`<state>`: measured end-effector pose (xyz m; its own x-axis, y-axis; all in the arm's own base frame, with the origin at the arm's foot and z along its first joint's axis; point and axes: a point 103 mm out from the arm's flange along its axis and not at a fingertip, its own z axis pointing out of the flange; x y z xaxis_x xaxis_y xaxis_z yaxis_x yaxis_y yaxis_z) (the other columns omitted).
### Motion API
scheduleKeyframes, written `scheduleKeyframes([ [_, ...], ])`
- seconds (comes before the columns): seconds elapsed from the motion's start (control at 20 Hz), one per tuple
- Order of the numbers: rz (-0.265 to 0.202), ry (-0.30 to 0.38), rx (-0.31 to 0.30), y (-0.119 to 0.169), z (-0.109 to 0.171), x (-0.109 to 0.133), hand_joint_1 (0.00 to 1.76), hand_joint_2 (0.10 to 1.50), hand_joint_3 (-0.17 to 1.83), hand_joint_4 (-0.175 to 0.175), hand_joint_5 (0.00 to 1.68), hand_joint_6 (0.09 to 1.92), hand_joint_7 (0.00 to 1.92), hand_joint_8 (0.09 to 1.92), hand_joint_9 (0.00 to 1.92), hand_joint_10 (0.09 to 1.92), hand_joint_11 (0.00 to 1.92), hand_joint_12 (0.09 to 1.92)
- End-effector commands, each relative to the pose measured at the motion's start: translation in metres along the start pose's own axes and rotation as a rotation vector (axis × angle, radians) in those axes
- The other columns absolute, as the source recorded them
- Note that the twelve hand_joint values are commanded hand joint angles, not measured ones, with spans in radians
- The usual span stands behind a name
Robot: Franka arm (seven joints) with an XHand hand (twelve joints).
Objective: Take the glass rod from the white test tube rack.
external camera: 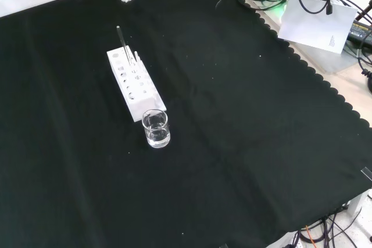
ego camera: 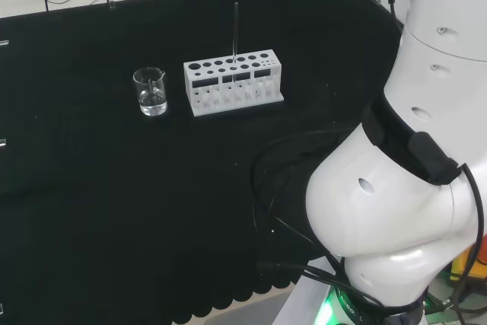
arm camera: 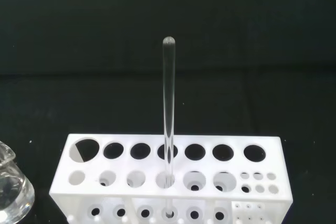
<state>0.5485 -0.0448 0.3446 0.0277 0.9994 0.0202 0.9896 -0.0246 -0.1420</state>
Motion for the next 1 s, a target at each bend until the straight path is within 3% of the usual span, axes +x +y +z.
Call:
scheduleKeyframes([
  [0.05,-0.004,0.006,0.008,0.006,0.018,0.0,0.55,1.18,-0.17,-0.134,0.0,0.09,0.01,0.09,0.0,0.45,0.0,0.98],
  [0.55,-0.005,0.024,0.026,0.011,0.046,0.005,0.6,1.2,-0.17,-0.141,0.0,0.09,0.08,0.09,0.0,0.6,0.0,1.0],
  [0.75,-0.007,0.025,0.03,0.019,0.058,0.009,0.62,1.19,-0.17,-0.144,0.0,0.09,0.01,0.33,0.0,0.67,0.0,1.02],
  [1.0,-0.032,0.032,0.031,0.023,0.072,0.01,0.62,1.19,-0.17,-0.146,0.0,0.09,0.0,0.43,0.0,0.76,0.0,1.04],
])
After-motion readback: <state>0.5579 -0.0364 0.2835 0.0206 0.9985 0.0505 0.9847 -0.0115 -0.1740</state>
